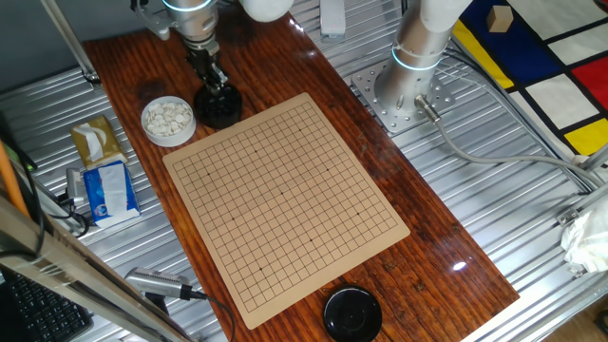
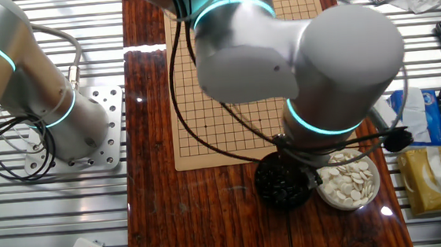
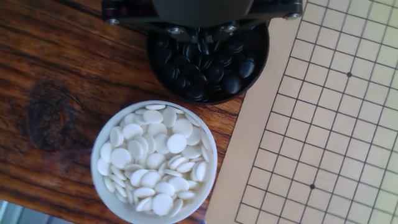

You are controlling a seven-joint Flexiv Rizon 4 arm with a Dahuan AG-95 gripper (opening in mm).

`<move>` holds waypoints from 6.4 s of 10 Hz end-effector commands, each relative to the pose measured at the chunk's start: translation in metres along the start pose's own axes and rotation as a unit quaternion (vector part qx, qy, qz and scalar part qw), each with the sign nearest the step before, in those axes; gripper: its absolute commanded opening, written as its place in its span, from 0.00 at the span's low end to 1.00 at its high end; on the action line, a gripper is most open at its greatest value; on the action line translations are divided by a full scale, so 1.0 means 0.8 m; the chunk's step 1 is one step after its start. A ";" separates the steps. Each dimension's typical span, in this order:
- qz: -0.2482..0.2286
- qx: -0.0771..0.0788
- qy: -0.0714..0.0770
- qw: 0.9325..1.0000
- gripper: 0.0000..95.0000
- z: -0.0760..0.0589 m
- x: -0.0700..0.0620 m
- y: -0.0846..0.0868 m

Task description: Play the first move as black on the 3-4 point in the upper right corner of the Go board

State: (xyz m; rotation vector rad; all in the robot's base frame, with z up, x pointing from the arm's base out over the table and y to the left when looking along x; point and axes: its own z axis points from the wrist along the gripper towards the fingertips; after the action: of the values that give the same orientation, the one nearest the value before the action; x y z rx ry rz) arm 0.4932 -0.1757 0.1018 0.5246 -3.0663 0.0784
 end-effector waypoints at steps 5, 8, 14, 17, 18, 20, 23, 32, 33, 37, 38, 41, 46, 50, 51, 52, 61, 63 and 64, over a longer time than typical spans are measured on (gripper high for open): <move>0.032 -0.003 0.005 0.999 0.00 -0.023 -0.032 0.022; 0.062 -0.001 0.003 0.998 0.00 -0.037 -0.063 0.055; 0.098 0.008 0.000 0.995 0.00 -0.021 -0.119 0.096; 0.110 0.008 -0.009 0.994 0.00 -0.004 -0.152 0.101; 0.112 0.009 -0.010 0.994 0.00 0.003 -0.155 0.104; 0.118 0.012 -0.021 0.993 0.00 0.022 -0.157 0.109; 0.125 0.015 -0.029 0.992 0.00 0.043 -0.157 0.116; 0.146 0.006 -0.026 0.989 0.00 0.048 -0.167 0.119; 0.150 0.005 -0.020 0.989 0.00 0.044 -0.172 0.121; 0.136 -0.005 -0.013 0.991 0.00 0.040 -0.182 0.123; 0.139 -0.013 -0.015 0.990 0.00 0.044 -0.183 0.124; 0.140 -0.017 -0.017 0.990 0.00 0.057 -0.189 0.127; 0.126 -0.015 -0.020 0.992 0.00 0.064 -0.192 0.126; 0.110 -0.015 -0.022 0.994 0.00 0.077 -0.190 0.118; 0.109 -0.014 -0.022 0.994 0.00 0.080 -0.190 0.119; 0.109 -0.015 -0.022 0.994 0.00 0.081 -0.189 0.119; 0.095 -0.005 -0.019 0.995 0.00 0.093 -0.186 0.121; 0.084 0.006 -0.016 0.996 0.00 0.095 -0.185 0.123; 0.077 0.013 -0.015 0.997 0.00 0.097 -0.185 0.123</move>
State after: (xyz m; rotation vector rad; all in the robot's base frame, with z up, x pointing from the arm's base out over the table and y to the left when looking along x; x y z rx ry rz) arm 0.5993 -0.0371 0.0146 0.2889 -3.1377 0.1128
